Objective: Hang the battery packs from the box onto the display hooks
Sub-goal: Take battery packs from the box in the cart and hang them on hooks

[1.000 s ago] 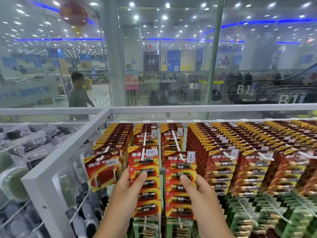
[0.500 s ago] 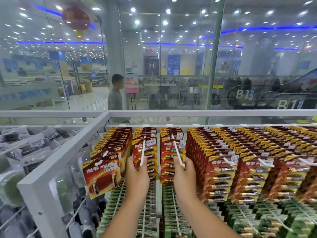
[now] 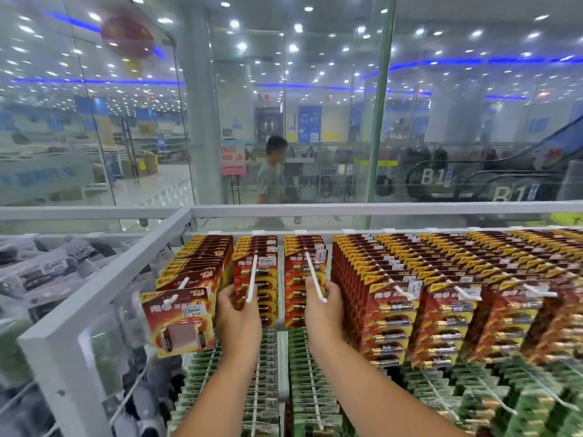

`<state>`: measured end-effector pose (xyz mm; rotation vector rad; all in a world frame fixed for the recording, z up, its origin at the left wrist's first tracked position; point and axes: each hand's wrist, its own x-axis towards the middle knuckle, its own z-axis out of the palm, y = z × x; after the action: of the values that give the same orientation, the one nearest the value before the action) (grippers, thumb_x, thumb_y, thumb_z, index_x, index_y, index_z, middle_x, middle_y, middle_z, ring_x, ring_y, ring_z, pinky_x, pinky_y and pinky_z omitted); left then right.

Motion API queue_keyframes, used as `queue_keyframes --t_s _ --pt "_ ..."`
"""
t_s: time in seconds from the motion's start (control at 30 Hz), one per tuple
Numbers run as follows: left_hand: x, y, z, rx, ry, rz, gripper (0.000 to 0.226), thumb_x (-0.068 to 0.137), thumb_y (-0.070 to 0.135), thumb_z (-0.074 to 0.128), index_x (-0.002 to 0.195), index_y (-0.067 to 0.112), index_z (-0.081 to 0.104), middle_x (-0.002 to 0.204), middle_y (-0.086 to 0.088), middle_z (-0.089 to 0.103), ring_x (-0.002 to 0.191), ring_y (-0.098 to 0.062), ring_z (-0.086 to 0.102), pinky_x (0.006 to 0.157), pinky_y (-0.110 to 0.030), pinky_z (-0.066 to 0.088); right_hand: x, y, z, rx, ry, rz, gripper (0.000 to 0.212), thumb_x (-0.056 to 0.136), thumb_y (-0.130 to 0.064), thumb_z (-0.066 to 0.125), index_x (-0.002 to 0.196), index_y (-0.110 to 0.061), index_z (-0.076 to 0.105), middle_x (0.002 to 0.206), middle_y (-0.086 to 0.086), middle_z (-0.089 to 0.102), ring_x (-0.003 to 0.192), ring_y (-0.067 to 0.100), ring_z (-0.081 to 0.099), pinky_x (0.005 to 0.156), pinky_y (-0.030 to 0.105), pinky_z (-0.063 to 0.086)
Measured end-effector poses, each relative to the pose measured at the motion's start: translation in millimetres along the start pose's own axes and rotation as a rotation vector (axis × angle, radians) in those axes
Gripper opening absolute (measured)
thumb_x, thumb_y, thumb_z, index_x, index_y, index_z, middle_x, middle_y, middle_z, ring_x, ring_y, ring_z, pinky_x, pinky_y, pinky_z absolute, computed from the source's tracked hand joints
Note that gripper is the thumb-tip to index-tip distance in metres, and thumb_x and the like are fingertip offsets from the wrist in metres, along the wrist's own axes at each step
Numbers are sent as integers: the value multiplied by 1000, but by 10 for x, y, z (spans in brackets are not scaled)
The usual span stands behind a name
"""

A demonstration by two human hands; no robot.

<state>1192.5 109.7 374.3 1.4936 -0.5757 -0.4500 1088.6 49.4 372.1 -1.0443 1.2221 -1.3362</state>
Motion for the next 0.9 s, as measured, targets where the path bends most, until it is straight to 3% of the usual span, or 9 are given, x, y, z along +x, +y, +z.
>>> queue_keyframes --t_s 0.13,0.23,0.3,0.37,0.5,0.57,0.63,0.73,0.9 --pt "-38 -30 -68 70 -59 8 52 102 43 63 148 27 46 138 -1 56 120 -27 55 95 -36 43 -60 4 -10 -34 3 11 38 107 -36 55 142 -22 57 132 2 58 102 14 59 71 28 45" --pt "-110 -47 -135 144 -98 -18 61 101 42 65 154 26 40 154 -4 49 135 -29 51 100 -37 42 -142 36 -40 -74 -5 -11 32 106 -36 56 135 -23 60 134 3 55 97 10 58 67 23 44" --pt "-198 -44 -199 173 -144 -46 68 100 42 65 159 24 35 159 -4 44 141 -30 47 107 -39 42 -217 83 -62 -105 -8 -29 42 103 -44 58 140 -23 57 139 3 55 113 19 60 83 34 52" --pt "-285 -48 -271 181 -181 -41 67 100 41 66 158 21 37 158 -4 46 141 -29 48 106 -37 41 -332 90 -113 -116 -6 -17 55 101 -47 61 151 -26 49 148 0 51 129 23 55 104 45 50" --pt "-410 -76 -416 160 -256 -57 60 98 49 66 151 30 45 154 3 50 137 -23 51 109 -40 40 -634 18 -291 -104 -42 -20 54 103 -39 62 154 -31 46 146 -8 52 131 18 53 109 40 44" --pt "-468 -91 -498 134 -300 -51 56 97 51 66 148 36 47 150 8 53 130 -18 54 110 -43 42 -798 -28 -385 -80 -86 -13 43 104 -37 62 145 -33 52 132 -15 58 118 9 57 105 37 45" --pt "-564 -77 -587 96 -352 -26 51 98 50 66 144 38 49 140 12 56 114 -6 56 97 -36 43 -943 -32 -489 -89 -122 -29 28 104 -36 63 131 -36 59 118 -21 60 107 -3 56 96 28 45" --pt "-767 -18 -709 68 -425 18 41 99 50 64 137 41 55 131 18 58 103 9 52 87 -29 41 -1164 -28 -719 -118 -143 -75 16 102 -36 65 119 -37 64 116 -18 64 111 0 60 88 20 46" --pt "-1285 157 -657 38 -529 5 16 98 53 63 113 54 59 125 24 60 115 -9 62 94 -36 53 -1463 -81 -1379 -69 -137 -49 23 102 -41 64 125 -39 62 120 -19 63 112 0 60 85 21 46"
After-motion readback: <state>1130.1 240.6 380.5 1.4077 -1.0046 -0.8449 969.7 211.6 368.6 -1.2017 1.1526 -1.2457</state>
